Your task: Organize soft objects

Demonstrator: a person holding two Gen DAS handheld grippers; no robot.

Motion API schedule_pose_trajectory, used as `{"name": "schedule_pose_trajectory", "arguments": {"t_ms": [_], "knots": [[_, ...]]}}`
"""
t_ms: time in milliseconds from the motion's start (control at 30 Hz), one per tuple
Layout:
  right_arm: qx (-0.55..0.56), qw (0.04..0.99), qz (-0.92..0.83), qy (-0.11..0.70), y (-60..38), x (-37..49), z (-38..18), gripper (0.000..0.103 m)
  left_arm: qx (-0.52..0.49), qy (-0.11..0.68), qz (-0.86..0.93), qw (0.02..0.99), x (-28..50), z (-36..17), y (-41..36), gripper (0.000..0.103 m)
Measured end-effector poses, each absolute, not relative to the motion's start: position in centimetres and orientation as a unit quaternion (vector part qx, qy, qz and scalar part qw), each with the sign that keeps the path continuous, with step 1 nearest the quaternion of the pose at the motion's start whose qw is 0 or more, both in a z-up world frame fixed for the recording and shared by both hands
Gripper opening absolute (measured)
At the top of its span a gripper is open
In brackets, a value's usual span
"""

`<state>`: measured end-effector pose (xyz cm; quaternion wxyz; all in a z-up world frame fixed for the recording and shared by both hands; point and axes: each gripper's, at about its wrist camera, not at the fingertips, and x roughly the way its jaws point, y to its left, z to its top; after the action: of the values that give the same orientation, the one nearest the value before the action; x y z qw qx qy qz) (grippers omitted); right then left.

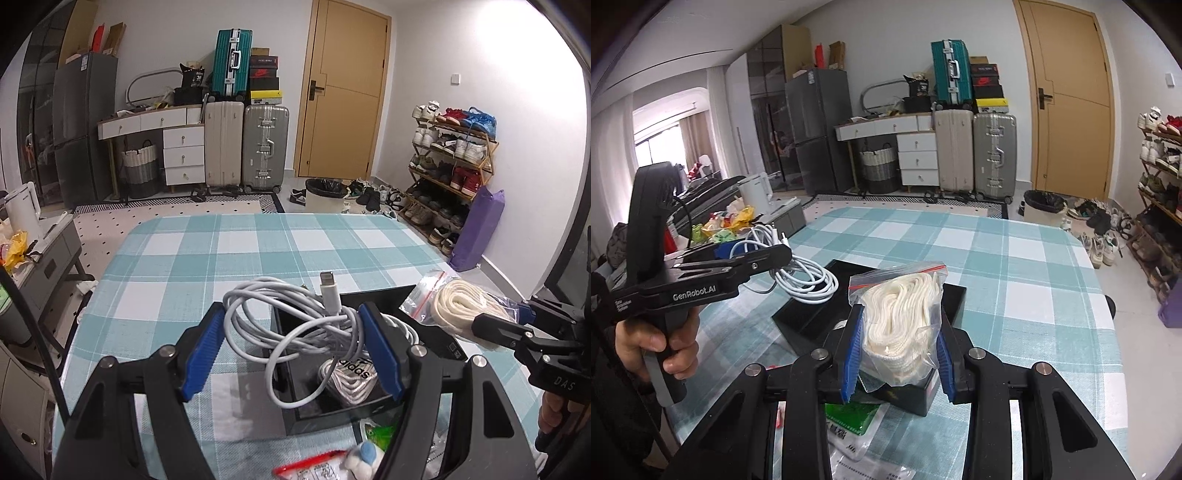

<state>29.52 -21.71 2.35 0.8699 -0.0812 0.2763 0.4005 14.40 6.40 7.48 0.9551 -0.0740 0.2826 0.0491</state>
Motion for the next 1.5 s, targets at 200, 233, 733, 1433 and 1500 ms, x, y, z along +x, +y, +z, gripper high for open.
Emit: {"name": "schedule_pose_trajectory", "arguments": {"t_ms": [200,233,733,1433,1500], "knots": [[-0.09,0.87,0.389,0.289,-20.8,30.6,1.6,0.035,-0.066,0.298,0.052,0.951,15.8,6.2,6.0,0.072],[-0.091,0.87,0.388,0.292,-20.6,30.8,1.4,0.035,-0.063,0.3,0.053,0.95,15.9,6.0,5.8,0.072],[-0.124,0.858,0.389,0.311,-17.5,32.6,-0.7,0.035,-0.014,0.338,0.036,0.94,18.3,3.1,2.9,0.073],[-0.134,0.869,0.383,0.283,-17.7,32.8,-1.4,0.075,-0.035,0.343,0.022,0.938,17.0,3.2,3.7,0.097],[-0.128,0.875,0.377,0.276,-18.6,32.3,-0.9,0.089,-0.043,0.337,0.02,0.94,16.2,3.7,4.0,0.103]]}}
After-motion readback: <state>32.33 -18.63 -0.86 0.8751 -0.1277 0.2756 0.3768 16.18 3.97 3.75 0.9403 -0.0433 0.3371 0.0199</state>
